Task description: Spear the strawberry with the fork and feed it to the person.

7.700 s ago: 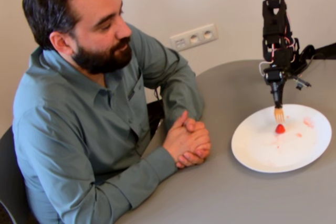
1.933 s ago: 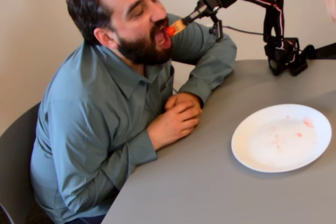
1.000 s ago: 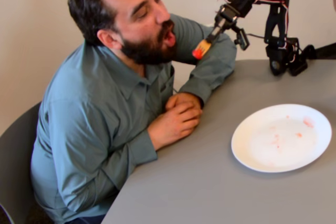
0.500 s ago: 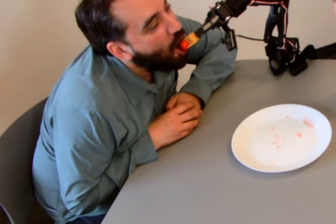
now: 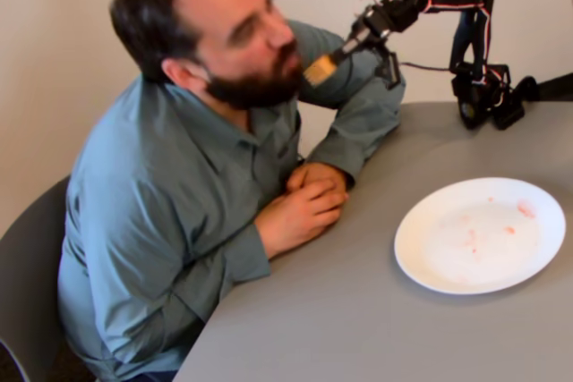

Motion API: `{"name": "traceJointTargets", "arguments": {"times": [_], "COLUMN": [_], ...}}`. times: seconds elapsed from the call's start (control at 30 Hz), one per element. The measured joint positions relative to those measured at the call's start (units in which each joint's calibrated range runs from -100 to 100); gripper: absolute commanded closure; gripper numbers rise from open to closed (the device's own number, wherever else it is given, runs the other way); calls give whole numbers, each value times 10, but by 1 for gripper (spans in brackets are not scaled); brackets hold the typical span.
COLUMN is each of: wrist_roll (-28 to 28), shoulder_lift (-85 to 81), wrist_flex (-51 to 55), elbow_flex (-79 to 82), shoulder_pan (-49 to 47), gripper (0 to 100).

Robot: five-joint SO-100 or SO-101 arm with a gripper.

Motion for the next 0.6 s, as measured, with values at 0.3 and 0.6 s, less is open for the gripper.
{"name": "traceJointTargets", "arguments": {"times": [0.3, 0.6], "wrist_roll": [-193, -287], "shoulder_lift": [-93, -101], "wrist_flex": [287, 365], "elbow_flex": [12, 30], "shoulder_pan": [-167, -225], "gripper": [99, 99]}}
